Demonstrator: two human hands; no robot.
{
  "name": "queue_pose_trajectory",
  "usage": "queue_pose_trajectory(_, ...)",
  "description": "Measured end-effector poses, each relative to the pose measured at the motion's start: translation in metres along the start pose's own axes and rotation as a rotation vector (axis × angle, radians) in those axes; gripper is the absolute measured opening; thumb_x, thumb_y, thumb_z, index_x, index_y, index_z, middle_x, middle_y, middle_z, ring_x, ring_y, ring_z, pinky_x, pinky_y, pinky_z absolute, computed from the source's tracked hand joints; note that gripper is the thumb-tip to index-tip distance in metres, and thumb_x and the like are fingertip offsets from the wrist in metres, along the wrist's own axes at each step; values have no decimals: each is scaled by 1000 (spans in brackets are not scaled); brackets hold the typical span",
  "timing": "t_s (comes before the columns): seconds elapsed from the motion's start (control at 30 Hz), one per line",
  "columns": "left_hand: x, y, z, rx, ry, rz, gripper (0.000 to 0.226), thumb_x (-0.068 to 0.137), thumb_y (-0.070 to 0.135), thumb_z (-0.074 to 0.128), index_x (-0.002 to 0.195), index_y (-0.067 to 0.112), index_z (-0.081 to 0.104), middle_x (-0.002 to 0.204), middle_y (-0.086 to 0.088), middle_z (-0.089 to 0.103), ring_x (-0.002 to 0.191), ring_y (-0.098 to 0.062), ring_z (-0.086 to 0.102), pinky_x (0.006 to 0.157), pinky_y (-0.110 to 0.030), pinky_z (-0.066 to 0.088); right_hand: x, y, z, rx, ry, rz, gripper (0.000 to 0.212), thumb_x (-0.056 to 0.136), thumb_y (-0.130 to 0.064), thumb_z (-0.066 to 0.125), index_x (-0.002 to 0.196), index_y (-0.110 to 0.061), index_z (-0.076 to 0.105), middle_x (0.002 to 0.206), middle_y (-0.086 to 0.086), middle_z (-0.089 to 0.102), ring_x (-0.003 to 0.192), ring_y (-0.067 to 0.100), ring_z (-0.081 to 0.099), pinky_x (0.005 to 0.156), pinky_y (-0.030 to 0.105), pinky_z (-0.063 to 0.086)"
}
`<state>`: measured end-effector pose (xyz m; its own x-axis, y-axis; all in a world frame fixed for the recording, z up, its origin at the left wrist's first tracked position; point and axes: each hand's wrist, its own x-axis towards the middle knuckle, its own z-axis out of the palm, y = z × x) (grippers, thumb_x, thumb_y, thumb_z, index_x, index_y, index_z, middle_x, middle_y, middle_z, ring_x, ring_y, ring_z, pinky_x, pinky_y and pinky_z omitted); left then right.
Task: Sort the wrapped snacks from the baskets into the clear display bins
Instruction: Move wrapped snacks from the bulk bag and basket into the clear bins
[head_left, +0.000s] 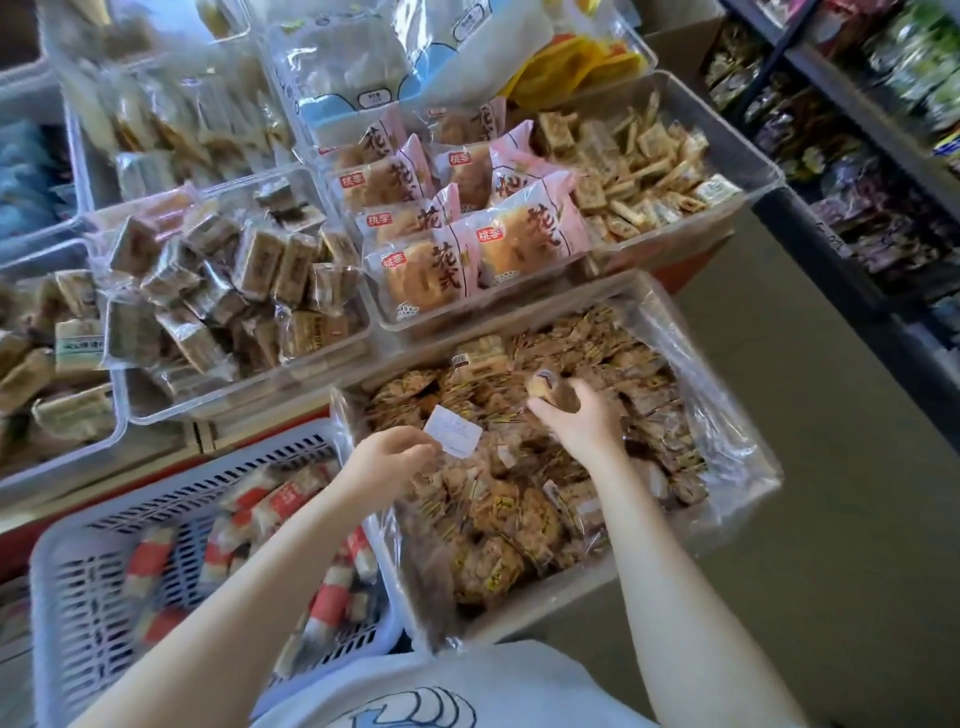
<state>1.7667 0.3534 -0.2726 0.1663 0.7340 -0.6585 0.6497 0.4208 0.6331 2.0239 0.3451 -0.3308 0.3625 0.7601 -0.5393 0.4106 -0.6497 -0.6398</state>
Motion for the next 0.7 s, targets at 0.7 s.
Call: queue_pose_trajectory(0.7,-115,-179,-209,-916,195,170,44,80,15,82,120,12,65,110,-17,72,89,-26,73,70,-33,58,-217,-178,237,491,-646,-146,37,105,-33,47,125,-8,64,118,20,70,102,32,69,92,45,55)
